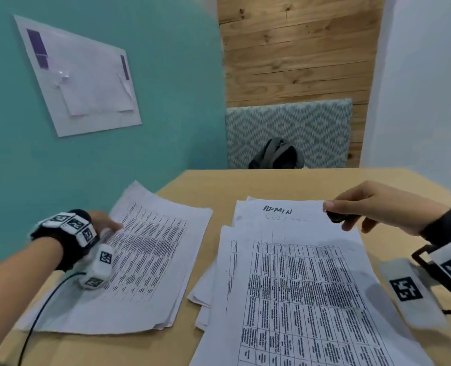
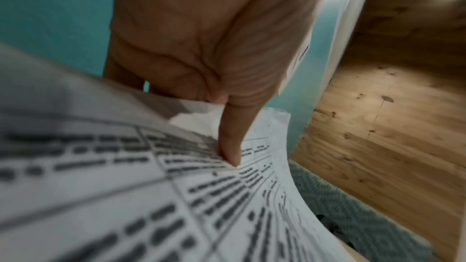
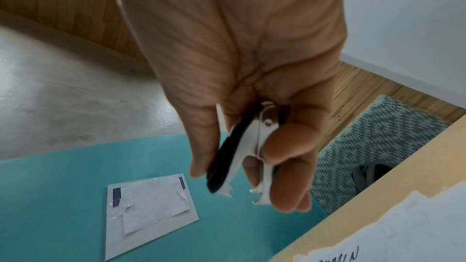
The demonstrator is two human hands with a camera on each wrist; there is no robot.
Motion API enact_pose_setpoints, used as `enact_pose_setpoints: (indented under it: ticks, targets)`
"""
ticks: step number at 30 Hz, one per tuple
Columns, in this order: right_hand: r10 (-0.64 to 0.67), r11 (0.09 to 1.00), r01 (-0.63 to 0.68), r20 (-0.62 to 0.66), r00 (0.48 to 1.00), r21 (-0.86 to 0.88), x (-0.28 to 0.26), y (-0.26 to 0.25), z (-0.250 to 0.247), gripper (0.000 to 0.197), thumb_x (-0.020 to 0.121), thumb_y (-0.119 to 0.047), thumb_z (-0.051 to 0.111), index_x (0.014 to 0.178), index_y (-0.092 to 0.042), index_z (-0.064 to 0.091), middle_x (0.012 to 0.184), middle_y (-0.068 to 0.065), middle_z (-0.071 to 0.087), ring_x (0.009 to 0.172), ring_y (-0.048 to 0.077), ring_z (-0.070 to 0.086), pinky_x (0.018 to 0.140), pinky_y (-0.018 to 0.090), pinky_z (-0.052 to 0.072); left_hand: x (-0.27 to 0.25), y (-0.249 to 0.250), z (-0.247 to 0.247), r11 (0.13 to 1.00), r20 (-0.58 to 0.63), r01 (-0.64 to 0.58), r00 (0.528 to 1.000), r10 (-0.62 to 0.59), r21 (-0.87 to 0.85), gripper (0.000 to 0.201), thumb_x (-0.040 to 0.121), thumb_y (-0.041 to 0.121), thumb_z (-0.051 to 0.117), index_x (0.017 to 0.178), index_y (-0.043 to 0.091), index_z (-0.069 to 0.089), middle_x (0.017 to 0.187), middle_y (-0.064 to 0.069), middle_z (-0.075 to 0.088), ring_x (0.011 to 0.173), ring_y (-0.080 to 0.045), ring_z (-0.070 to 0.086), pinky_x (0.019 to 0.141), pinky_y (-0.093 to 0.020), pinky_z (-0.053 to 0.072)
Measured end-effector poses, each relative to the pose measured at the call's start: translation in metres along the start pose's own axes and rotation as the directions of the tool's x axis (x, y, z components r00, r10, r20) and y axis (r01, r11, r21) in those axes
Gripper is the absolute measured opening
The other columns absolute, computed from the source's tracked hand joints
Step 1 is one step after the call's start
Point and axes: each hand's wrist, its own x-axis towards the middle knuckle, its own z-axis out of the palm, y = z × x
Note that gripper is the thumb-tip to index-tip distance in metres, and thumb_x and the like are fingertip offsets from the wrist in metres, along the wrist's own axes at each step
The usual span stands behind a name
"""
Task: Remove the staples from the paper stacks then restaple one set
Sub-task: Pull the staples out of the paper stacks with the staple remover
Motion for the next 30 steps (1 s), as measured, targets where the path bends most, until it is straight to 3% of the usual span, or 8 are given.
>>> enact_pose_setpoints:
  ticks: [6, 10, 14, 18, 23, 25, 28, 30]
  targets:
    - [0.144, 0.986, -0.118, 0.248, 0.958, -0.115, -0.001, 0.004, 0.013, 0.053, 0.067, -0.055, 0.061, 0.088, -0.007, 0.072, 0.076, -0.004, 0.067, 0.071, 0.009, 0.064, 0.054, 0.017, 0.045, 0.003, 0.013, 0.005, 0.99, 0.01, -0.023, 1.0, 0.022, 0.143, 0.053, 0.089, 0.026, 0.059, 0.123, -0.013, 0.05, 0.131, -0.027, 0.051, 0.122, -0.039, 0.049, 0.086, -0.035, 0.042]
    - [0.243, 0.96, -0.175, 0.342, 0.908, -0.218, -0.001, 0.011, 0.017, 0.026, 0.086, -0.04, 0.06, 0.079, -0.016, 0.069, 0.076, -0.006, 0.066, 0.075, 0.01, 0.065, 0.058, 0.019, 0.046, -0.051, 0.056, -0.007, 0.961, -0.17, -0.097, 0.975, 0.144, 0.26, 0.057, 0.092, 0.033, 0.054, 0.131, -0.007, 0.043, 0.139, -0.019, 0.045, 0.127, -0.03, 0.044, 0.098, -0.03, 0.038]
    - [0.308, 0.935, -0.212, 0.354, 0.883, -0.285, -0.001, 0.015, 0.015, 0.025, 0.087, -0.04, 0.059, 0.08, -0.018, 0.069, 0.074, -0.009, 0.069, 0.08, 0.01, 0.068, 0.056, 0.016, 0.046, -0.11, 0.12, 0.006, 0.926, 0.024, -0.332, 0.943, 0.333, 0.181, 0.041, 0.092, 0.03, 0.054, 0.125, 0.007, 0.05, 0.122, -0.01, 0.055, 0.115, -0.026, 0.05, 0.073, -0.027, 0.039]
    - [0.313, 0.931, -0.208, 0.363, 0.878, -0.3, -0.002, 0.018, 0.013, 0.022, 0.086, -0.04, 0.061, 0.084, -0.02, 0.07, 0.081, -0.008, 0.071, 0.089, 0.009, 0.068, 0.057, 0.015, 0.046, -0.134, 0.179, 0.051, 0.846, 0.262, -0.52, 0.838, 0.479, 0.117, 0.018, 0.09, 0.026, 0.059, 0.106, 0.019, 0.058, 0.09, 0.006, 0.059, 0.086, -0.009, 0.054, 0.066, -0.02, 0.038]
    - [0.328, 0.919, -0.203, 0.368, 0.87, -0.339, -0.001, 0.019, 0.011, 0.029, 0.086, -0.039, 0.062, 0.1, -0.015, 0.071, 0.092, -0.005, 0.071, 0.089, 0.003, 0.066, 0.061, 0.016, 0.048, -0.147, 0.24, 0.113, 0.719, 0.424, -0.644, 0.746, 0.513, 0.263, 0.054, 0.087, 0.032, 0.063, 0.135, 0.017, 0.043, 0.132, -0.006, 0.051, 0.116, -0.019, 0.05, 0.095, -0.031, 0.043]
    - [0.326, 0.917, -0.196, 0.372, 0.869, -0.347, 0.0, 0.021, 0.011, 0.029, 0.087, -0.038, 0.061, 0.103, -0.015, 0.07, 0.088, -0.008, 0.07, 0.083, 0.0, 0.064, 0.063, 0.017, 0.048, -0.151, 0.255, 0.124, 0.615, 0.439, -0.675, 0.735, 0.516, 0.407, 0.061, 0.084, 0.037, 0.065, 0.136, 0.015, 0.042, 0.135, -0.005, 0.048, 0.121, -0.022, 0.048, 0.1, -0.033, 0.039]
    - [0.321, 0.917, -0.191, 0.366, 0.873, -0.349, 0.002, 0.025, 0.009, 0.031, 0.087, -0.038, 0.061, 0.104, -0.014, 0.07, 0.086, -0.009, 0.069, 0.083, 0.0, 0.064, 0.065, 0.018, 0.048, -0.151, 0.269, 0.134, 0.512, 0.442, -0.69, 0.723, 0.531, 0.512, 0.025, 0.08, 0.04, 0.068, 0.083, 0.023, 0.051, 0.084, 0.0, 0.049, 0.071, -0.01, 0.047, 0.062, -0.022, 0.036]
    - [0.318, 0.919, -0.189, 0.364, 0.876, -0.347, 0.004, 0.027, 0.008, 0.031, 0.087, -0.038, 0.061, 0.104, -0.014, 0.07, 0.085, -0.009, 0.069, 0.083, 0.0, 0.064, 0.064, 0.017, 0.049, -0.148, 0.271, 0.136, 0.504, 0.443, -0.693, 0.719, 0.535, 0.516, 0.042, 0.078, 0.04, 0.071, 0.066, 0.026, 0.033, 0.068, 0.005, 0.031, 0.056, -0.007, 0.025, 0.051, -0.019, 0.02]
